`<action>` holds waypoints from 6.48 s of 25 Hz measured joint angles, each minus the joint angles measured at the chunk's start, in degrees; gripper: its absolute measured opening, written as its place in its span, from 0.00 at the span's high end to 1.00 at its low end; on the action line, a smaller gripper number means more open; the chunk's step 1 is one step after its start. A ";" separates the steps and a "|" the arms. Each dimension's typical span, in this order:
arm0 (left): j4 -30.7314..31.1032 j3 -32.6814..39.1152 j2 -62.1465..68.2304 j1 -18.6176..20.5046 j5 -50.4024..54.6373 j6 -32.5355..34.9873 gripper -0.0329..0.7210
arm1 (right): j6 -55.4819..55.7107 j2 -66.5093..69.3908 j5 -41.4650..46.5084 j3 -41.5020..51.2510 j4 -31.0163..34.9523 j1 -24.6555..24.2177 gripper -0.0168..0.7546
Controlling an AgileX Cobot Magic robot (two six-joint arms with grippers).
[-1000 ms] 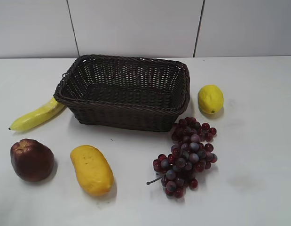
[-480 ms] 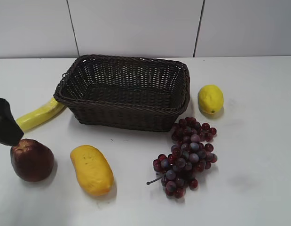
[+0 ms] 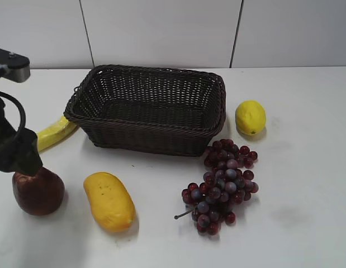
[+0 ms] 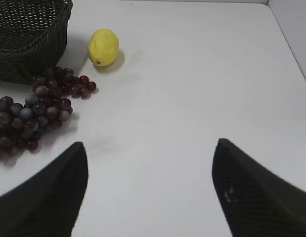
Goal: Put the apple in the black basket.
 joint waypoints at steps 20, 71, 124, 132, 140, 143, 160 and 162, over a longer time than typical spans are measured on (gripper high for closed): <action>3.43 -0.07 12.84 0.00 -2.91 0.00 0.12 | 0.00 0.00 0.00 0.00 0.00 0.00 0.21; -6.21 -50.33 38.07 -3.45 -0.03 0.00 0.12 | 0.00 0.00 -0.04 0.00 0.00 0.00 0.21; 0.18 -69.64 21.79 -2.22 21.49 0.00 0.08 | 0.00 0.00 -0.04 0.00 0.00 0.00 0.21; 0.37 -44.78 2.52 6.29 21.62 -0.07 0.12 | 0.00 0.00 -0.04 0.00 0.00 0.00 0.21; 0.01 -19.12 -19.00 17.88 21.71 -0.77 0.15 | 0.00 0.00 -0.04 0.00 0.00 0.00 0.21; 0.01 -11.77 -27.04 20.17 21.18 -0.88 0.15 | 0.00 0.00 -0.04 0.00 0.00 0.00 0.21; -0.38 14.60 -73.29 21.66 14.48 -4.85 0.17 | 0.00 0.00 -0.04 0.00 0.00 0.00 0.21; -0.19 16.53 -76.50 21.66 14.48 -4.85 0.17 | 0.00 0.00 -0.04 0.00 0.00 0.00 0.21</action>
